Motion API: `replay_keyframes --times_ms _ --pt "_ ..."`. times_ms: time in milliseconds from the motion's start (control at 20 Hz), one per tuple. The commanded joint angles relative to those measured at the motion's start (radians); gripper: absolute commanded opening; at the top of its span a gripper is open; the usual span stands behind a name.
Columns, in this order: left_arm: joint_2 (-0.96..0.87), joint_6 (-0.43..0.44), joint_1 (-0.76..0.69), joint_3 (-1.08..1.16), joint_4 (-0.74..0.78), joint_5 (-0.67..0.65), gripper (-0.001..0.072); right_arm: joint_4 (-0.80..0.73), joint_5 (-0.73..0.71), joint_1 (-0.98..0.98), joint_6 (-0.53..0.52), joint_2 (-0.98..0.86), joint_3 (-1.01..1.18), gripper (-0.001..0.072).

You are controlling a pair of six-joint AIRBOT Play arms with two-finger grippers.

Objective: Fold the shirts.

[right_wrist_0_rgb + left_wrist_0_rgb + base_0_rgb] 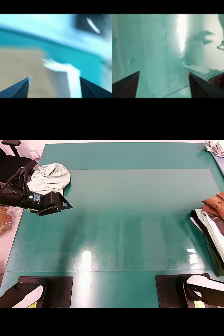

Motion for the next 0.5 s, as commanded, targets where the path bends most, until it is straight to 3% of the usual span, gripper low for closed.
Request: replay_keyframes --times_ms 0,150,200,250,300,450 --pt "0.001 0.044 0.0 0.0 0.001 -0.016 0.0697 0.582 -0.232 0.016 -0.117 0.112 0.078 0.0704" --pt "0.003 0.069 0.0 0.0 -0.001 0.012 0.0695 0.88 -0.294 0.15 -0.312 0.267 -0.146 0.0702" --pt "0.018 0.078 0.0 -0.001 0.002 0.038 0.0549 0.927 -0.315 0.228 -0.384 0.324 -0.237 0.0697" --pt "0.048 0.118 0.0 0.0 0.004 0.071 0.0226 0.943 -0.342 0.319 -0.472 0.382 -0.328 0.0607" --pt "0.089 0.142 0.0 -0.001 0.01 0.101 0.0039 0.933 -0.376 0.409 -0.539 0.439 -0.418 0.0602" --pt "0.229 0.146 0.0 -0.001 0.085 0.123 0.0031 0.935 -0.514 0.67 -0.595 0.612 -0.745 0.0592"
